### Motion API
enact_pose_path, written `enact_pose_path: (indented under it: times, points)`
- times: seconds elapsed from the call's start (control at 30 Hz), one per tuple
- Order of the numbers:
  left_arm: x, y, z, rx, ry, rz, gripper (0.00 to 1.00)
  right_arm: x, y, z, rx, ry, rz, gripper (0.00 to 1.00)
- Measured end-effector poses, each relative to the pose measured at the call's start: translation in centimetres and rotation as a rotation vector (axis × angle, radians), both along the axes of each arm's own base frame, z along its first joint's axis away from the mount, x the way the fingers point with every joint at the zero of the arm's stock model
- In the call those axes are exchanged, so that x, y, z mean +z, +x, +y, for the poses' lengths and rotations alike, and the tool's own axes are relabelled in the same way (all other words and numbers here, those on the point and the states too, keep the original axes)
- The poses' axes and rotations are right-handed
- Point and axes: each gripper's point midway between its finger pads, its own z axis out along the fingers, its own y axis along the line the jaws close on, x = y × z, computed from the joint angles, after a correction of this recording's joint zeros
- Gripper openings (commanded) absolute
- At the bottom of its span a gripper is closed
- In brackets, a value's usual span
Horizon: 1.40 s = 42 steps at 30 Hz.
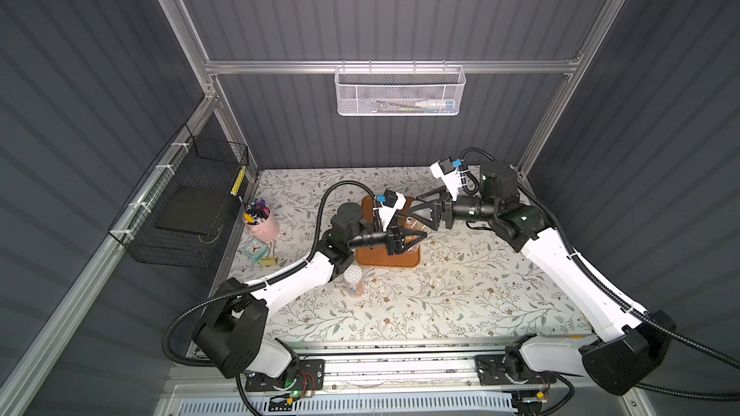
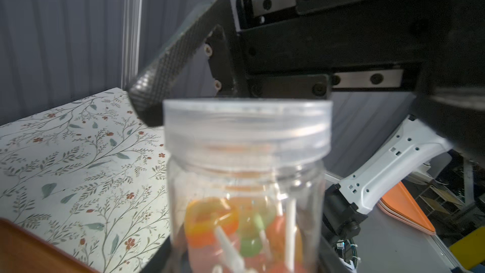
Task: Pour the candies out of the jar
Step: Unscrew the lid from the jar.
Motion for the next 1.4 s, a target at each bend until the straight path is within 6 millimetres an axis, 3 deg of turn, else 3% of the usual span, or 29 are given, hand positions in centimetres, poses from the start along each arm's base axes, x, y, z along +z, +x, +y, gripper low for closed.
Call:
enact_pose_path:
  times: [0.3,0.63,0.83,0.97,1.13,1.4]
  points:
    - [-0.9,2.0,0.9,0.171,0.079,-0.045,0.0,-1.6,2.9,-2.5,-0.264,-0.089,0.081,0.91]
    - [-2.6,2.5,0.7,0.242,0.159,-0.072,0.0,-1.2,2.9,-1.1,-0.295,-0.032,0.142,0.87]
    - [-2.8,2.8,0.9,0.267,0.171,-0.077,0.0,-3.1,3.7,-0.3,-0.31,-0.055,0.194,0.85]
    - [-2.8,3.0,1.0,0.276,0.173,-0.079,0.0,-4.0,3.8,0.0,-0.318,-0.072,0.22,0.79]
    - [-2.8,3.0,1.0,0.278,0.175,-0.085,0.0,-4.0,3.8,0.0,-0.33,-0.076,0.223,0.64]
    - [-3.0,2.9,1.0,0.275,0.183,-0.078,0.0,-4.1,3.6,0.1,-0.32,-0.081,0.221,0.54]
